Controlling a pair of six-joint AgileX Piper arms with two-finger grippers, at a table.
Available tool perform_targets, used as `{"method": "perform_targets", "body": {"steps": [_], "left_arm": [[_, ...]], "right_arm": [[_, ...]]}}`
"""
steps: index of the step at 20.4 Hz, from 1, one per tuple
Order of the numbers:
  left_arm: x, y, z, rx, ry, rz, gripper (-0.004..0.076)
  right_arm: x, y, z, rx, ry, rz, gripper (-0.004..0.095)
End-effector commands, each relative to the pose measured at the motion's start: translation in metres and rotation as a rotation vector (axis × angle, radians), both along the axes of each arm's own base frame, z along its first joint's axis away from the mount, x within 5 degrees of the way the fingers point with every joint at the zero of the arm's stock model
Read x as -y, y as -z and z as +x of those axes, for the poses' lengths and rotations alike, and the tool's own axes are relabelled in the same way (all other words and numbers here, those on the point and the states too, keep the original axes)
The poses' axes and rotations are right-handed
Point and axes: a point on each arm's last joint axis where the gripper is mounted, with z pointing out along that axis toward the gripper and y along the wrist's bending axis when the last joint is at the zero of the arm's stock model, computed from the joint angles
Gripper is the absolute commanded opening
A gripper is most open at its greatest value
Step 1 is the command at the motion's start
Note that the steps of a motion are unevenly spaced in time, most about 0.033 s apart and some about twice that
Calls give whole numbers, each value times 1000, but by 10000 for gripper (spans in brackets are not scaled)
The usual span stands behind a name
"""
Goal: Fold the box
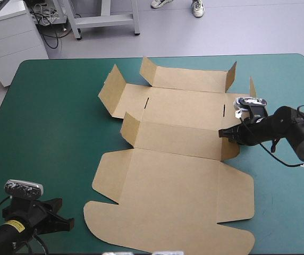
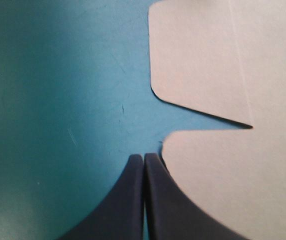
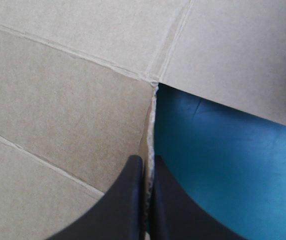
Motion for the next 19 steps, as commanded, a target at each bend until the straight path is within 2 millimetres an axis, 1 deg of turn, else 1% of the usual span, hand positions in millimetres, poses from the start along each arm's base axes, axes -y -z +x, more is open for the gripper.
{"method": "perform_targets", "body": {"steps": [1,3,4,5,8,9,10,11,12,14,15,16,17,18,19], "left_arm": [[1,-28,5,126,-5,-26,-32],[1,-37,4,152,-4,-27,-32],[1,-46,2,179,-3,-28,-32],[1,-49,1,190,-3,-29,-32],[1,-63,-2,229,0,-31,-32],[1,-63,-2,230,0,-31,-32],[1,-67,-3,240,1,-31,-32],[1,-67,-4,241,2,-31,-32],[1,-68,-4,244,1,-31,-32],[1,-68,-4,242,2,-31,-32],[1,-68,-4,242,2,-31,-32],[1,-68,-4,242,2,-31,-32],[1,-68,-4,242,2,-31,-32],[1,-68,-4,242,2,-31,-32],[1,-68,-4,241,3,-35,-32]], "right_arm": [[2,-42,7,156,-68,-73,-18],[2,-57,10,206,-111,-105,-18],[2,-75,13,270,-163,-137,-18],[1,-82,14,295,-181,-148,-23],[-1,-116,24,398,-302,-217,-23],[-2,-119,26,401,-325,-227,-23],[-3,-128,32,426,-382,-251,-23],[-4,-130,36,432,-402,-257,-23],[-6,-135,46,457,-442,-266,-24],[-19,-142,59,515,-537,-305,-24],[-32,-143,67,556,-624,-340,-24],[-40,-144,72,582,-675,-360,-24],[-55,-144,78,616,-757,-392,-24],[-65,-141,83,628,-805,-414,-24],[-81,-140,88,641,-864,-454,-24]]}}
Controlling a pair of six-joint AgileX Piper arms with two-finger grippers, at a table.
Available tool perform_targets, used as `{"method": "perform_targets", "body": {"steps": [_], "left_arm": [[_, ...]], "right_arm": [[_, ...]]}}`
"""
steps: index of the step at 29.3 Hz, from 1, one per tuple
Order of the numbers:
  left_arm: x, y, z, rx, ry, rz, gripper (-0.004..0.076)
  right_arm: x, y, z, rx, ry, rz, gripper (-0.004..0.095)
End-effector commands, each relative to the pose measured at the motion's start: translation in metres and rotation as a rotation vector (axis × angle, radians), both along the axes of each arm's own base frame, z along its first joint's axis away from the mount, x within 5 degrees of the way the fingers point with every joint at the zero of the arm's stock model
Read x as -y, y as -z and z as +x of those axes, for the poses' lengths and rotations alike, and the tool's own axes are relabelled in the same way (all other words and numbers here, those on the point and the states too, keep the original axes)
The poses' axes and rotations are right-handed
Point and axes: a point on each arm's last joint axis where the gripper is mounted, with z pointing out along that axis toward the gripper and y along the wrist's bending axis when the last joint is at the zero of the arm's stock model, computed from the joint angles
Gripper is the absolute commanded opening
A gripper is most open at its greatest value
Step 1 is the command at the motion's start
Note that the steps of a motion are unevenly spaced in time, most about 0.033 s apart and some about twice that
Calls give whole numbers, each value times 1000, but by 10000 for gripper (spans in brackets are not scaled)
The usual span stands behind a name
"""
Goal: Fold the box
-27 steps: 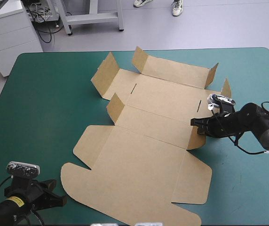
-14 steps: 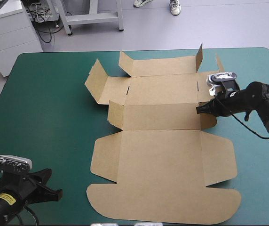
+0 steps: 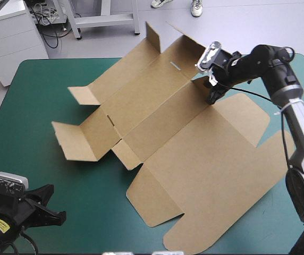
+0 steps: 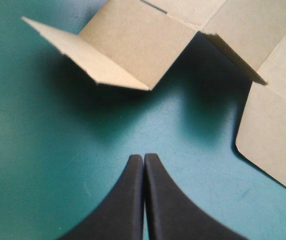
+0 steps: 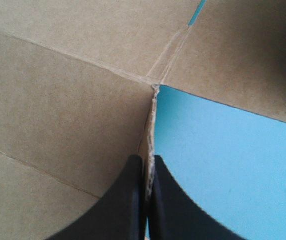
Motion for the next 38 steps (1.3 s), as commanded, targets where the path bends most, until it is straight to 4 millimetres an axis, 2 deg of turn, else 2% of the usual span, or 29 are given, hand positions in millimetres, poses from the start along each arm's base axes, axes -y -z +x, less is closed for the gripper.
{"method": "perform_targets", "body": {"steps": [1,5,7,20,27,33,36,37,38], "left_arm": [[1,-14,4,70,0,-30,-32],[1,-14,4,70,0,-30,-32],[1,-14,4,70,0,-30,-32],[1,-14,4,70,0,-30,-32],[1,-14,4,70,0,-30,-32],[1,-13,4,64,-3,-36,-32],[1,-13,4,64,-3,-36,-32],[1,-13,4,64,-3,-36,-32],[1,-13,4,64,-3,-36,-32]], "right_arm": [[-30,-26,-3,162,-136,-91,-24],[-54,-21,-2,229,-258,-205,-24],[-59,-22,-3,275,-299,-223,-23],[-77,-26,-7,258,-324,-22,-24],[-99,-2,-2,204,-374,-50,-24],[-104,21,8,145,-384,-70,-21],[-105,24,9,132,-388,-73,44],[-105,25,9,133,-388,-78,85],[-104,25,10,136,-387,-92,168]]}}
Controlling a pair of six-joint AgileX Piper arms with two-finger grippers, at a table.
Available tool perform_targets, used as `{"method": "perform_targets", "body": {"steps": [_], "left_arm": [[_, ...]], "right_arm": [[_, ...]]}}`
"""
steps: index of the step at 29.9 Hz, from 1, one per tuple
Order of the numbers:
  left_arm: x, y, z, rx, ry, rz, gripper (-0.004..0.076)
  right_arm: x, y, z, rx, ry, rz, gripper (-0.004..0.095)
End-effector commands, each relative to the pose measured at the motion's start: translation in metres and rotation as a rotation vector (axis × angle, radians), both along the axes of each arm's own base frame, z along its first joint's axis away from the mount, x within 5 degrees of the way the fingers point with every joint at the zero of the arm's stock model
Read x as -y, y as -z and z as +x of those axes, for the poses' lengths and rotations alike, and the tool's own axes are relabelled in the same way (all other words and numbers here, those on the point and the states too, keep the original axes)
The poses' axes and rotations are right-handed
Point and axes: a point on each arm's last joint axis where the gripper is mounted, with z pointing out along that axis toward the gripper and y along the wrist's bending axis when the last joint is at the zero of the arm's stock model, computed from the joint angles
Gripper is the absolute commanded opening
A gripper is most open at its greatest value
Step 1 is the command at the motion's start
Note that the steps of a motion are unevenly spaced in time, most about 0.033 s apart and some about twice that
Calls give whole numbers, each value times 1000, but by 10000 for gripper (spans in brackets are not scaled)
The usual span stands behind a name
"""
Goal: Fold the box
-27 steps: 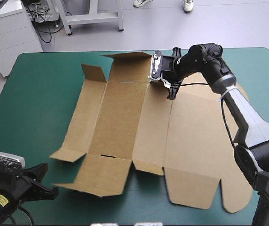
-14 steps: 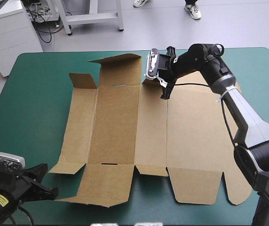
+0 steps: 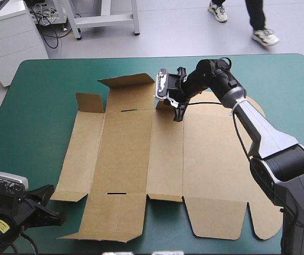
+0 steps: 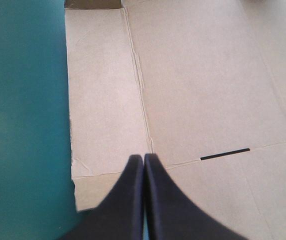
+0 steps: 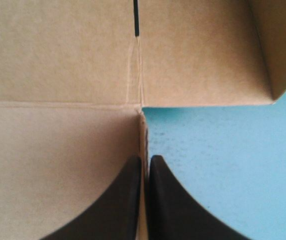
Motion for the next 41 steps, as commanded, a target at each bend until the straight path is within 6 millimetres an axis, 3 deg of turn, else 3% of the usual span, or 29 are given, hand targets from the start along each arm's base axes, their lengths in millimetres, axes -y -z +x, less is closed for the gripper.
{"method": "perform_targets", "body": {"steps": [1,4,6,13,18,25,31,35,41], "left_arm": [[1,-13,4,65,-5,-35,-32],[1,-13,5,67,-7,-32,-32],[1,-13,5,67,-7,-32,-32],[1,-13,5,67,-7,-32,-32],[1,-13,5,67,-7,-32,-32],[1,-13,5,69,-9,-28,-32],[1,-13,5,73,-10,-29,-32],[1,-13,5,76,-10,-29,-32],[1,-13,5,76,-10,-29,-32]], "right_arm": [[5,-38,-9,103,15,54,232],[7,-38,-8,114,15,33,445],[7,-40,-9,114,20,36,531],[15,-62,-20,52,148,80,525],[40,-91,-33,28,364,52,404],[95,-116,-42,-109,721,197,-24],[137,-142,-63,-148,891,364,-14],[155,-148,-84,-149,948,387,-14],[173,-126,-123,-191,989,325,-12]]}}
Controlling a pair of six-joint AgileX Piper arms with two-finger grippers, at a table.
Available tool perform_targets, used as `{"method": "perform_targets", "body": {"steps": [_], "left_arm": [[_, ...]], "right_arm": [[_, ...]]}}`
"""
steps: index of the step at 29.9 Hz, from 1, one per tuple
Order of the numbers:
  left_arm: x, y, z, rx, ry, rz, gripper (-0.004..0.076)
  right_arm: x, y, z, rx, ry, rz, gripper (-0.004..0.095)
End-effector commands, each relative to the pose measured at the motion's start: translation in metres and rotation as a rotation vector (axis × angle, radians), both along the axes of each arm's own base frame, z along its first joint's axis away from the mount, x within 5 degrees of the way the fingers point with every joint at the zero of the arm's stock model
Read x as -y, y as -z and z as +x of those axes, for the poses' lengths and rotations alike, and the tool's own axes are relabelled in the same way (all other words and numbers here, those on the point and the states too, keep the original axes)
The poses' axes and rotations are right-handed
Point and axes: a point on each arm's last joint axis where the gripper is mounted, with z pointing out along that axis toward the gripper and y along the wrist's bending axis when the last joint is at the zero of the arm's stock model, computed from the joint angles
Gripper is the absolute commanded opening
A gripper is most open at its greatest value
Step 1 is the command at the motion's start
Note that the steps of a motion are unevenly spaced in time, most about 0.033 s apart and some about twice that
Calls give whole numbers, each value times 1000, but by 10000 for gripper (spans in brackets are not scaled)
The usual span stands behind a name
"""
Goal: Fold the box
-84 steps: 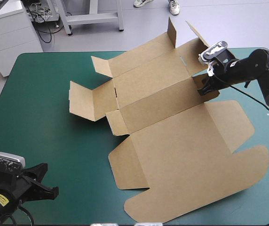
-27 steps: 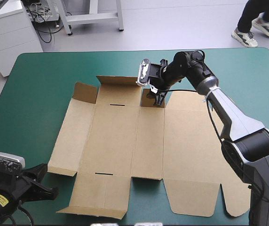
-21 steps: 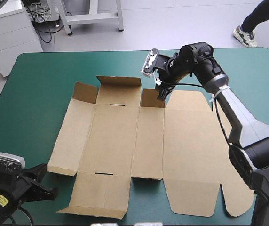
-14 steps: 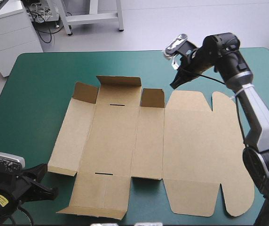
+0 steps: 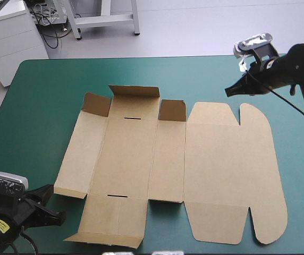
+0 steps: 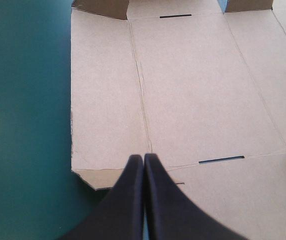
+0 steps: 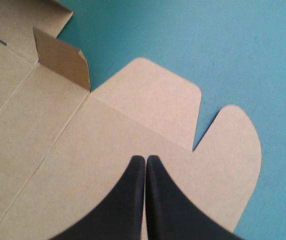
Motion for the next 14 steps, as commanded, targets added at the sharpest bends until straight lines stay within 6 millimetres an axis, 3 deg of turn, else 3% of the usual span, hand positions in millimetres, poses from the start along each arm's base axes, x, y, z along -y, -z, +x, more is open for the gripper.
{"method": "perform_targets", "body": {"steps": [1,14], "left_arm": [[1,-13,5,75,-9,-31,-32],[1,-13,5,69,-6,-27,-32]], "right_arm": [[11,-4,-35,43,13,2,-12],[37,47,-159,175,201,13,-12]]}}
